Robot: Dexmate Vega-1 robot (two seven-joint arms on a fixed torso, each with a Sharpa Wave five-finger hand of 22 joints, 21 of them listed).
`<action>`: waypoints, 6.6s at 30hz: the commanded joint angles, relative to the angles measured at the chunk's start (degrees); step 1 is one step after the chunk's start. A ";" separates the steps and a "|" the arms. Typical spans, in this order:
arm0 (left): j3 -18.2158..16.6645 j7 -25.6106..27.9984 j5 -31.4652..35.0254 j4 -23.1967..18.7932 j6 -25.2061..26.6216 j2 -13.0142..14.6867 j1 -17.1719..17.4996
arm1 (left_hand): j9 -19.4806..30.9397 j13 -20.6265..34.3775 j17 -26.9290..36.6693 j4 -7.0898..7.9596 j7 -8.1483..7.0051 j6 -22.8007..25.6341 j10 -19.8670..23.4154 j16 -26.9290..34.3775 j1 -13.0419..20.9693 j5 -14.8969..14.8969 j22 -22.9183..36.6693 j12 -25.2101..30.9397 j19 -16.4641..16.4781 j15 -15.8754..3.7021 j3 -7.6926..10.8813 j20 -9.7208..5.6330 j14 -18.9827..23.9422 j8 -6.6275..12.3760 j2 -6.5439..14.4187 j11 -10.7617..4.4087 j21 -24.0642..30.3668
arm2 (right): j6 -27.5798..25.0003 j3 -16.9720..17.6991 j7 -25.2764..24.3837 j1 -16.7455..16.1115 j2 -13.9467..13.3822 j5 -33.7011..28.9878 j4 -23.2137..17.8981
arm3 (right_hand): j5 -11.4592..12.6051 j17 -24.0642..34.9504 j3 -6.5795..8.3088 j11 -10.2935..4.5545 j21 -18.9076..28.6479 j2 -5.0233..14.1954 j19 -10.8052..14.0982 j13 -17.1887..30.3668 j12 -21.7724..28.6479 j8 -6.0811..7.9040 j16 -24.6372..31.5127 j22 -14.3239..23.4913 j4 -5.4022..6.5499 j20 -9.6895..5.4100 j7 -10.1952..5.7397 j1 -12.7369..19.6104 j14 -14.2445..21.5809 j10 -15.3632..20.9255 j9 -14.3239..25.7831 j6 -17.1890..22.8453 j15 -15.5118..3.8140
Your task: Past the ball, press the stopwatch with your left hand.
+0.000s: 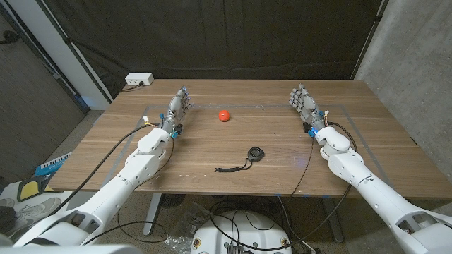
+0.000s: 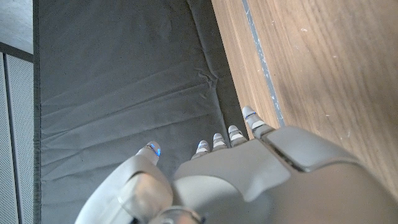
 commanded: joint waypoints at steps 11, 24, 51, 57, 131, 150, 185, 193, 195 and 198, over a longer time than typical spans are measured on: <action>-3.01 -2.50 19.36 -4.45 4.90 -0.48 -0.44 | 0.37 0.34 0.10 -4.84 -0.01 2.70 3.55 0.38 4.92 0.31 -0.10 1.00 -0.24 -0.42 -0.69 0.18 1.55 1.16 -4.26 -0.60 -0.01 | -5.48 13.63 6.97 -3.86 11.83 -12.65 -2.10 | 0.26 0.20 0.37 0.39 0.36 -0.28 0.37 0.28 0.36 0.32 0.16 0.31 -0.20 -0.03 0.09 0.55 0.10 0.64 0.14 0.52 0.76; -1.23 -5.43 30.18 -8.96 6.55 2.47 -2.13 | 0.54 0.57 0.44 -8.26 0.53 2.01 3.86 0.42 8.98 0.18 -0.01 0.72 -2.81 1.20 -0.97 1.79 1.97 0.82 -7.05 -1.64 -1.22 | -6.65 17.36 8.07 -6.21 15.49 -16.71 -5.29 | 0.21 0.22 0.40 0.33 0.37 -0.40 0.37 0.29 0.39 0.30 0.11 0.32 -0.29 -0.01 0.10 0.53 0.14 0.77 0.15 0.54 0.83; 0.51 -12.87 43.60 -18.38 5.70 8.92 -3.48 | 0.82 1.04 0.96 -11.87 1.37 4.72 6.88 0.74 13.58 0.14 0.36 1.65 -3.67 2.09 -1.78 3.30 1.69 1.79 -10.36 -0.15 -1.64 | -6.76 18.66 5.51 -11.94 19.65 -21.29 -12.35 | 0.15 0.25 0.45 0.45 0.38 -0.52 0.37 0.30 0.40 0.27 0.08 0.33 -0.34 -0.02 0.08 0.40 0.23 0.95 0.16 0.55 0.94; 1.34 -16.27 44.61 -18.57 4.30 9.59 -4.95 | 0.86 1.12 1.04 -12.39 1.35 5.03 7.77 1.05 14.24 0.21 0.40 1.95 -3.39 1.94 -2.02 3.44 2.39 1.82 -10.98 0.08 -1.54 | -7.35 18.16 4.33 -12.79 19.45 -22.98 -14.17 | 0.15 0.25 0.46 0.45 0.39 -0.55 0.40 0.30 0.43 0.28 0.07 0.33 -0.36 0.04 0.05 0.38 0.24 1.03 0.16 0.60 0.98; 15.12 -42.20 83.89 -36.64 7.58 8.85 -14.46 | 1.58 2.04 3.30 -16.25 4.68 20.88 23.45 5.73 20.94 2.64 1.35 6.00 1.14 -1.25 -7.22 3.06 14.96 6.22 -15.72 0.20 0.86 | -1.18 15.51 -3.72 -17.68 20.56 -24.46 -16.54 | 0.07 0.33 0.38 0.44 0.41 -0.94 0.49 0.32 0.41 0.25 0.07 0.34 -0.33 0.17 -0.01 -0.45 0.60 1.52 0.17 0.85 0.99; 18.91 -45.74 92.39 -38.28 6.21 5.73 -14.89 | 1.70 2.27 3.77 -16.52 3.78 23.35 25.40 5.83 21.98 3.01 1.44 6.54 1.87 -1.83 -7.92 3.66 15.86 7.06 -15.53 -0.90 1.35 | 0.64 16.68 -2.07 -17.40 20.54 -22.49 -14.63 | 0.07 0.34 0.30 0.48 0.42 -1.00 0.52 0.32 0.43 0.25 0.09 0.34 -0.18 0.27 0.00 -0.81 0.70 1.68 0.17 0.89 1.08; 23.35 -45.27 111.69 -42.94 6.49 2.18 -9.62 | 3.35 4.66 5.41 -16.65 5.10 34.78 38.81 6.91 25.25 4.10 2.15 13.49 6.06 -4.51 -11.54 4.06 24.05 12.74 -15.28 -3.06 4.29 | 3.96 19.00 1.20 -18.69 20.45 -18.80 -11.66 | 0.09 0.33 0.19 0.29 0.42 -1.12 0.54 0.32 0.41 0.23 0.16 0.34 0.00 0.33 -0.12 -1.36 1.10 1.84 0.17 0.90 1.32; 24.65 -45.76 117.66 -43.98 8.15 1.27 -8.05 | 4.22 5.69 6.01 -16.44 5.38 37.17 41.68 7.44 25.83 4.34 2.54 15.51 7.52 -5.09 -12.47 4.01 26.90 14.57 -14.95 -3.42 5.47 | 4.12 19.65 2.73 -18.48 20.26 -17.73 -10.53 | 0.09 0.35 0.13 0.36 0.43 -1.17 0.57 0.32 0.40 0.24 0.16 0.33 0.07 0.35 -0.09 -1.54 1.15 1.86 0.16 0.92 1.41; 24.92 -45.94 118.84 -43.94 8.47 1.01 -7.82 | 4.35 5.88 6.15 -16.27 5.53 36.46 41.56 7.42 25.81 4.39 2.62 15.63 7.66 -4.96 -12.54 4.01 27.05 14.42 -14.63 -3.12 5.65 | 4.24 19.74 2.95 -18.47 20.27 -17.65 -10.39 | 0.09 0.35 0.12 0.39 0.43 -1.18 0.57 0.32 0.40 0.24 0.16 0.33 0.09 0.36 -0.11 -1.56 1.16 1.85 0.16 0.93 1.40; 25.00 -46.50 119.35 -43.71 8.63 0.54 -7.74 | 4.46 6.05 6.30 -15.99 5.70 35.91 41.84 7.54 25.56 4.40 2.72 15.90 7.78 -4.89 -12.68 4.01 27.57 14.30 -14.31 -2.99 5.84 | 4.49 19.86 3.25 -18.45 20.26 -17.58 -10.21 | 0.09 0.35 0.11 0.41 0.43 -1.19 0.57 0.32 0.40 0.25 0.17 0.33 0.10 0.38 -0.19 -1.61 1.20 1.86 0.16 0.95 1.37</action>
